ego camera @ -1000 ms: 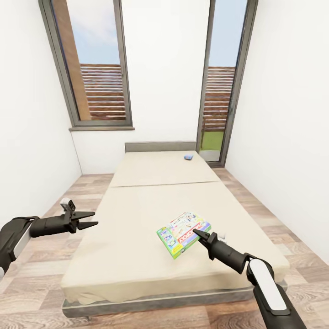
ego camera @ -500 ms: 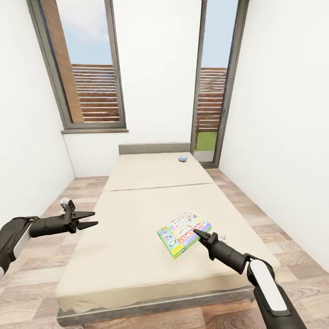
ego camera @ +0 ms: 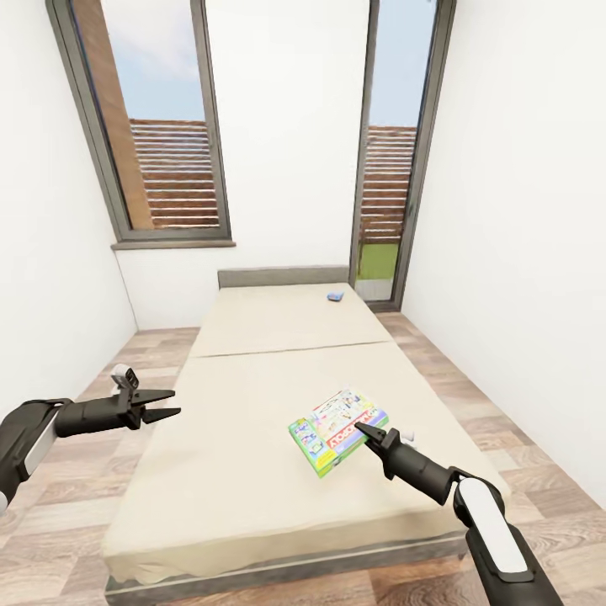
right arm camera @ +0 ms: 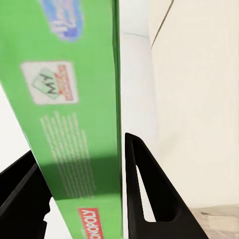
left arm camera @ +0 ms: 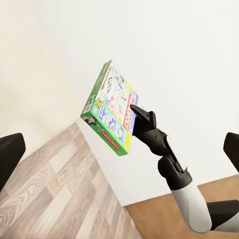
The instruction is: Put all the toys in the child's room - the three board games (two on the bed and one on the table), the two jigsaw puzzles on the table, and the tennis ball on the table - inside the toy box on the table in the child's room.
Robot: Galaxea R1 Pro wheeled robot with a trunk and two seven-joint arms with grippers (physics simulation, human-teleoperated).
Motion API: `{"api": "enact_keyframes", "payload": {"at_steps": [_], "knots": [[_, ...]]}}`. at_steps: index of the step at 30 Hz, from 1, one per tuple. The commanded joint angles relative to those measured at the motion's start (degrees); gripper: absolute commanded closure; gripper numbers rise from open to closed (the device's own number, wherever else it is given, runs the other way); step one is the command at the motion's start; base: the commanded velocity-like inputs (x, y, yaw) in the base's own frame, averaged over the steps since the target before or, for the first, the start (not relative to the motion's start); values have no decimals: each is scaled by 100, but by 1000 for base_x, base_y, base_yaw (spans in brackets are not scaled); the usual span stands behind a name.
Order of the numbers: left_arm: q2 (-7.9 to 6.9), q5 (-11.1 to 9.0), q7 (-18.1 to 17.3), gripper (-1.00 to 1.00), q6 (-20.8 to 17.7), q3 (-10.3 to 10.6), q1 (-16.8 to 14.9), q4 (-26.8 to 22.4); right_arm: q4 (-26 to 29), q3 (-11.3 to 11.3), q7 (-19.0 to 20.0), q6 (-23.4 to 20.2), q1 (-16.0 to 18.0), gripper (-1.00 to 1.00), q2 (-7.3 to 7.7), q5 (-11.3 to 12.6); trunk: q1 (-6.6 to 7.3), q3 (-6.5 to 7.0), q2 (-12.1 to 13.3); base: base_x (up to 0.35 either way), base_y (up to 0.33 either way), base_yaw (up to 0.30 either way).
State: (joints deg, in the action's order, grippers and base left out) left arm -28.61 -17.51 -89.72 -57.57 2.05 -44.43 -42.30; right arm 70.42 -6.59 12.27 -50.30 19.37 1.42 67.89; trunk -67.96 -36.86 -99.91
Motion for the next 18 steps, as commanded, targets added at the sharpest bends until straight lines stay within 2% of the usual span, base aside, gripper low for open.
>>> {"api": "enact_keyframes", "payload": {"at_steps": [1, 12, 18], "knots": [[-6, -7, -28, -100, -61, 22, -4, 2, -1, -9, 45, -25, 5, 100, -1, -48, 23, 13, 39, 0, 0, 0], [-4, -7, -28, -100, -61, 22, -4, 2, -1, -1, 47, -8, 4, 100, -11, -48, 265, 210, 480, 0, 0, -5], [-4, -4, -28, -100, -61, 17, -4, 2, -1, -17, 47, 2, -3, 100, -17, -49, 396, 318, 721, 0, 0, -199]]}}
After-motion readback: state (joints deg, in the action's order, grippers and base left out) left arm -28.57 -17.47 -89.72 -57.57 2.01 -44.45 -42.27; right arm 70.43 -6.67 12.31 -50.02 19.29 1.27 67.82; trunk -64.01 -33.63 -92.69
